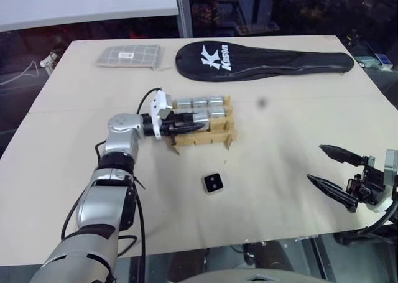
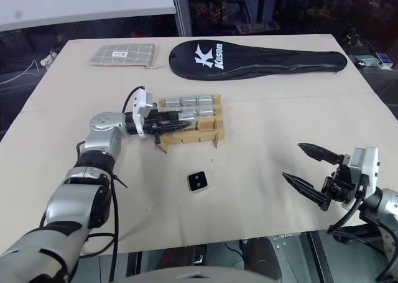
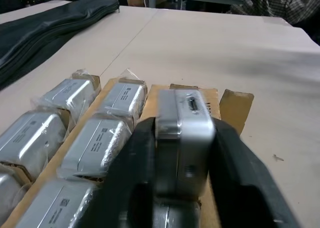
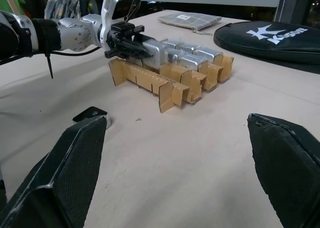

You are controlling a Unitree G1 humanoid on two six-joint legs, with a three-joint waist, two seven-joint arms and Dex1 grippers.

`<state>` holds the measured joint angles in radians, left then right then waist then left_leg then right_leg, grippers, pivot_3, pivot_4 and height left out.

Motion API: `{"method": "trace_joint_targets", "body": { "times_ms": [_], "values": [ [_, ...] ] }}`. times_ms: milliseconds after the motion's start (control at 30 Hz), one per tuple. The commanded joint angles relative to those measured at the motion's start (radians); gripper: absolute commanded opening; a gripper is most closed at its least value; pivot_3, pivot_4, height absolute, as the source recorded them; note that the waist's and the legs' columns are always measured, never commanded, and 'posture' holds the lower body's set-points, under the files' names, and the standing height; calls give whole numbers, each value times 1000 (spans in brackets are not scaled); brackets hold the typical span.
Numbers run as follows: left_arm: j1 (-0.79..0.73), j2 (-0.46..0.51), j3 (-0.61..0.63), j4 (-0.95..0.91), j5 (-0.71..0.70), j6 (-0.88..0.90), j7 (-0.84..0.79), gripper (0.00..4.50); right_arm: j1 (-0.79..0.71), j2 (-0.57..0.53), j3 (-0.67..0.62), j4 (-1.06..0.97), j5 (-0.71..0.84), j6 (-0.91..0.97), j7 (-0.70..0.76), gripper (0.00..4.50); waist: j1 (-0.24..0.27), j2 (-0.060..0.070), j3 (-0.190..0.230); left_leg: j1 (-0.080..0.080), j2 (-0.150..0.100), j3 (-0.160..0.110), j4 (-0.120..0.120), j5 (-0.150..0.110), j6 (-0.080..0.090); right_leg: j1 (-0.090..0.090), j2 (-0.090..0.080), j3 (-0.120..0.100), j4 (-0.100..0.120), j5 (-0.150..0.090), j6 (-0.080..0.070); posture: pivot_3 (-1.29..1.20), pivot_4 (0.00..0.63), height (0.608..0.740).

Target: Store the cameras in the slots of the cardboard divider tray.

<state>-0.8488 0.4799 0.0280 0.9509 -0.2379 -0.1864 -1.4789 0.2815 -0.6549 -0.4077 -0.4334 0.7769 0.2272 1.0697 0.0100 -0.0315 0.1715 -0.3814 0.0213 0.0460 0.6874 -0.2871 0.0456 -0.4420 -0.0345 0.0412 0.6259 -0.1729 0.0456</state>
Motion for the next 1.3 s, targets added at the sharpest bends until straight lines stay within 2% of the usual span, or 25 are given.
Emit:
{"method": "trace_joint_targets", "body": {
  "times_ms": [33,100,300,367,467,567,667,800,900,1000,1100,1167,1300],
  "values": [
    [8,-2,10,-15,-3,5,12,3529,3,4,-20,-20,8,-14,-1,4500,0,0,0,0,0,0,0,0,0,0,0,0,0,0,0,0,150,740],
    [9,2,4,-18,2,23,0,4440,5,4,-20,-19,8,-14,0,4500,1,0,0,0,0,0,0,0,0,0,0,0,0,0,0,0,150,740],
    [2,60,37,-143,-50,109,-37,4440,2,-13,-14,-13,-13,-14,12,4500,-4,0,0,0,0,0,0,0,0,0,0,0,0,-1,2,0,150,740],
    [7,86,61,-239,-93,181,-35,4440,-10,-20,5,-16,-24,-3,10,4500,-7,0,0,0,0,-1,0,0,0,0,0,0,0,-1,1,0,150,740],
    [62,182,96,-480,-184,361,-49,4440,-44,-37,68,-29,-46,30,5,4500,-19,0,0,-2,1,-1,0,0,0,-1,0,0,0,0,0,0,150,740],
    [152,316,127,-689,-260,546,-59,4440,-114,-46,181,-22,-109,32,16,4500,-33,0,0,-1,2,-3,-1,0,0,-3,0,1,0,0,0,0,150,740],
    [276,427,176,-817,-297,613,-64,4440,-256,-17,344,35,-206,26,23,4500,-43,1,0,0,2,-3,-1,0,0,-3,1,1,1,-2,2,0,150,740],
    [475,499,317,-987,-403,689,-61,4440,-456,26,567,198,-385,-46,87,4500,-46,1,1,0,3,-3,-1,0,0,-3,0,1,1,-5,-1,0,150,740],
    [674,502,470,-1139,-455,750,-2,4440,-594,68,713,328,-489,-69,145,4500,-50,0,2,-1,6,-1,-1,0,0,-6,0,1,1,-4,-1,0,150,740],
    [855,492,579,-1238,-438,753,31,4440,-673,118,793,417,-539,-95,188,4500,-41,1,2,-3,6,-1,-2,0,0,-7,-1,-1,0,-2,-4,0,150,740],
    [1049,464,672,-1325,-396,732,48,4440,-772,220,866,536,-586,-107,193,4500,-39,1,2,-3,5,-1,-2,0,-1,-7,-2,-1,0,-2,-5,0,150,740],
    [1113,454,705,-1362,-395,725,61,4440,-813,271,881,583,-595,-112,197,4500,-47,1,2,-2,5,-1,-2,0,-1,-6,-2,0,0,-2,-5,0,150,740],
    [1178,437,747,-1415,-429,726,86,4440,-850,314,904,636,-622,-140,224,4500,-30,1,2,-2,5,0,-1,0,-1,-5,-2,-3,1,-3,-5,0,150,740]
  ]
}}
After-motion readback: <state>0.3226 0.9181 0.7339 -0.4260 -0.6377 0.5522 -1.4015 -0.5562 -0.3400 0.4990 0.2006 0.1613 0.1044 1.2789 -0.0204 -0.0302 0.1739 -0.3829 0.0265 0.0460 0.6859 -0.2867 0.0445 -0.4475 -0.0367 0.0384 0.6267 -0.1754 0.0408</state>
